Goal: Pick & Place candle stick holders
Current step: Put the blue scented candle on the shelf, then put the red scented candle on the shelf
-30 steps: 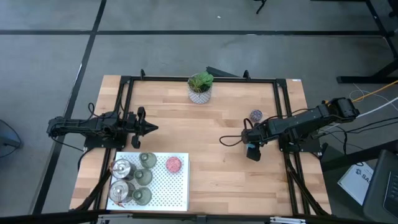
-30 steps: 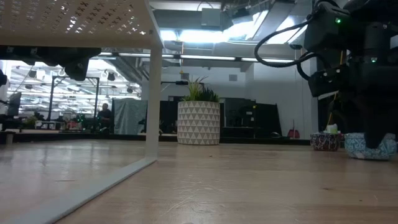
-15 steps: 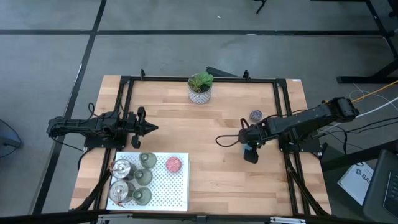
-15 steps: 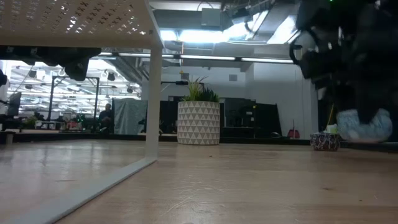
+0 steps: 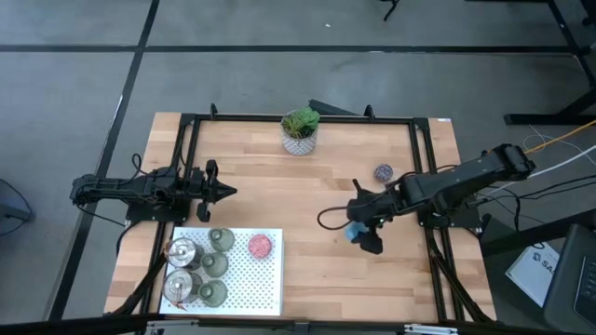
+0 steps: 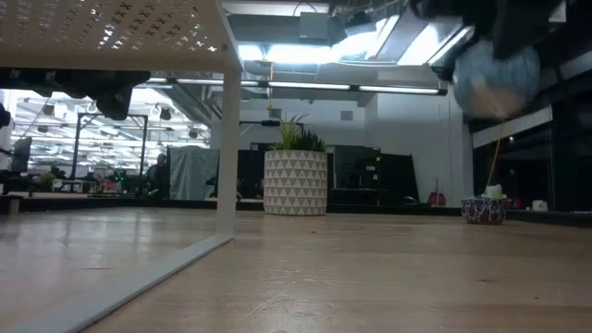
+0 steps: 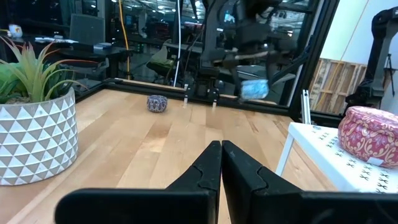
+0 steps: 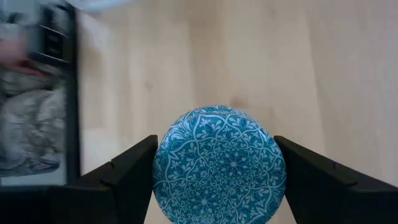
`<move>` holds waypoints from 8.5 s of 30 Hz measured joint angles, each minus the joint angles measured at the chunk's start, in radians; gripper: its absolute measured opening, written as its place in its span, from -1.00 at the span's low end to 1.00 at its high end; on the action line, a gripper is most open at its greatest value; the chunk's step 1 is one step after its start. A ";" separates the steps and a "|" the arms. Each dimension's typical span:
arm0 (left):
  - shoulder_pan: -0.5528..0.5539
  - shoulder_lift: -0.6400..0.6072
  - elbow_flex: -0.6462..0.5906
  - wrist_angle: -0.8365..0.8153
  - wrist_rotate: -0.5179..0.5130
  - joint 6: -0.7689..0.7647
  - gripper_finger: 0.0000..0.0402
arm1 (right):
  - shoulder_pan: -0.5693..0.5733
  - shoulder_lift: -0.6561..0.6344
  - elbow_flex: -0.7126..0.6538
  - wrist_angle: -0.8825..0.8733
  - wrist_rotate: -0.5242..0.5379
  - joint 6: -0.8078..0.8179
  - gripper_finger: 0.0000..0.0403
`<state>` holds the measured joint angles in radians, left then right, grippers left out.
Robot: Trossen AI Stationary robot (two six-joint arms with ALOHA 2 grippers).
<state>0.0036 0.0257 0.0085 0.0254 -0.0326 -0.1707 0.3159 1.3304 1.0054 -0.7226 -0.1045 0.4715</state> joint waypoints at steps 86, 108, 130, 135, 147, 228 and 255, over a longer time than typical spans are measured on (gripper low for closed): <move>0.000 0.029 0.000 -0.007 0.000 0.000 -0.97 | 0.137 0.879 1.016 0.311 0.135 -0.918 0.74; 0.000 0.029 0.000 -0.005 0.000 0.000 -0.97 | 0.137 0.596 1.015 -0.192 0.128 -0.824 0.76; 0.000 0.029 0.000 0.000 0.000 0.000 -0.97 | 0.075 0.483 1.014 -0.616 0.164 -0.741 0.76; 0.000 0.029 0.000 0.000 0.000 0.000 -0.97 | 0.035 0.481 1.014 -0.665 0.164 -0.740 0.76; 0.000 0.029 0.000 0.000 0.000 0.000 -0.97 | -0.049 0.469 0.984 -0.712 0.164 -0.675 0.76; 0.000 0.029 0.000 0.000 0.000 0.000 -0.97 | -0.853 -0.029 -0.311 -0.129 0.182 0.002 0.76; 0.000 0.029 0.000 0.000 0.000 0.000 -0.97 | -0.877 -0.028 -0.380 0.008 0.237 -0.055 0.76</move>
<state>0.0036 0.0547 0.0086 0.0254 -0.0326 -0.1707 -0.5610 1.3022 0.6258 -0.7150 0.1328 0.4161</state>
